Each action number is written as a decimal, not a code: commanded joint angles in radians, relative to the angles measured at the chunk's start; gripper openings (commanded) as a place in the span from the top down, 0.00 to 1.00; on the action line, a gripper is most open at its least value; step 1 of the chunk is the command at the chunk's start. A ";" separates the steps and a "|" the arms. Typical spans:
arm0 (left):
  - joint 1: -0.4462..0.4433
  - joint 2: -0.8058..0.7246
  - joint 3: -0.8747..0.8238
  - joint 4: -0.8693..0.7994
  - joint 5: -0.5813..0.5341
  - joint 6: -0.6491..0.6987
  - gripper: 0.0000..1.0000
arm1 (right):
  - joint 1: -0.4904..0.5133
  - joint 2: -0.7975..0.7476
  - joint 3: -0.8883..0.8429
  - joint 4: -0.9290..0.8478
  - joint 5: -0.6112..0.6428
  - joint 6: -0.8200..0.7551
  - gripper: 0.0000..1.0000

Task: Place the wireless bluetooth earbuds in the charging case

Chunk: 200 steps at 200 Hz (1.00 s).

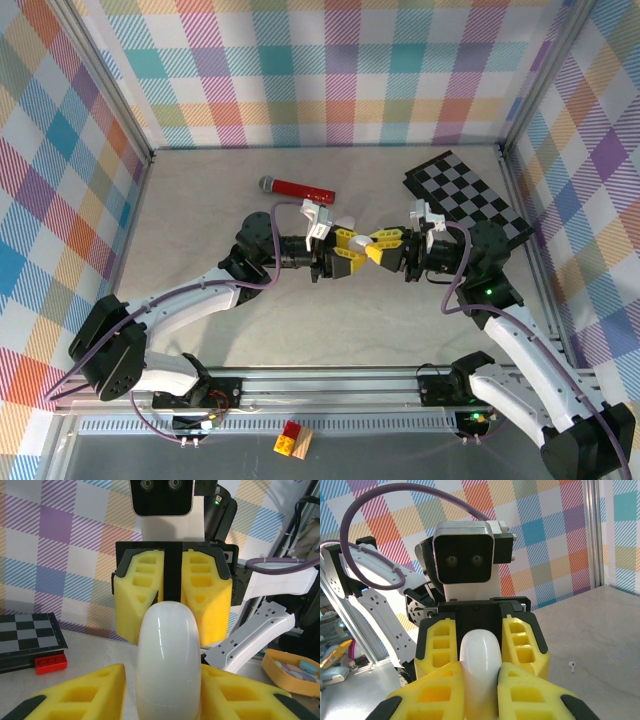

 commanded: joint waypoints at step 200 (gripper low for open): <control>0.017 0.018 0.006 0.106 0.026 -0.019 0.66 | -0.003 -0.009 -0.013 0.052 0.020 0.002 1.00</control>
